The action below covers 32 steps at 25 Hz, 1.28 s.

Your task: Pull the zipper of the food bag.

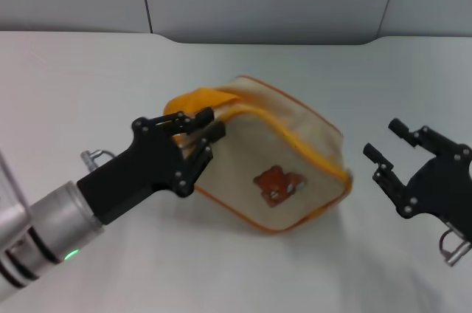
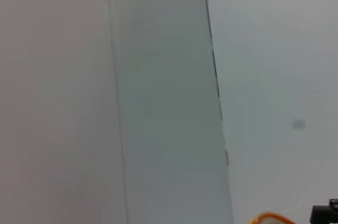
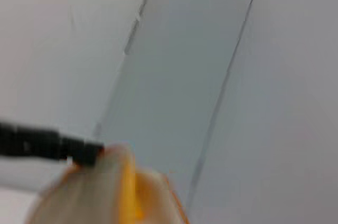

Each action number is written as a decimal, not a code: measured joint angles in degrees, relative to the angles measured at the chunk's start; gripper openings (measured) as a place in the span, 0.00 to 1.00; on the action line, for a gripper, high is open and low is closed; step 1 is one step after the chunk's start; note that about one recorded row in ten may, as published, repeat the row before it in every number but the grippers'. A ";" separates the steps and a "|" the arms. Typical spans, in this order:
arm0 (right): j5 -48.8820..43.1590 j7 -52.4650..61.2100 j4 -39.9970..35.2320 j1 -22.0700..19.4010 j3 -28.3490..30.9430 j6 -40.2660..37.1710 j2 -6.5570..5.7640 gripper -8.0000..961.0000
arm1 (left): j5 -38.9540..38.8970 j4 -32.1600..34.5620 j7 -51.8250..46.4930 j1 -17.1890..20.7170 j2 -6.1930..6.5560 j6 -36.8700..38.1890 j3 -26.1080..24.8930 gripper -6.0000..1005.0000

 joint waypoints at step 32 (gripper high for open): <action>-27.19 52.32 -25.60 7.00 -6.80 -12.88 -2.50 0.81 | 1.27 21.24 -20.80 6.23 0.61 9.06 23.25 0.82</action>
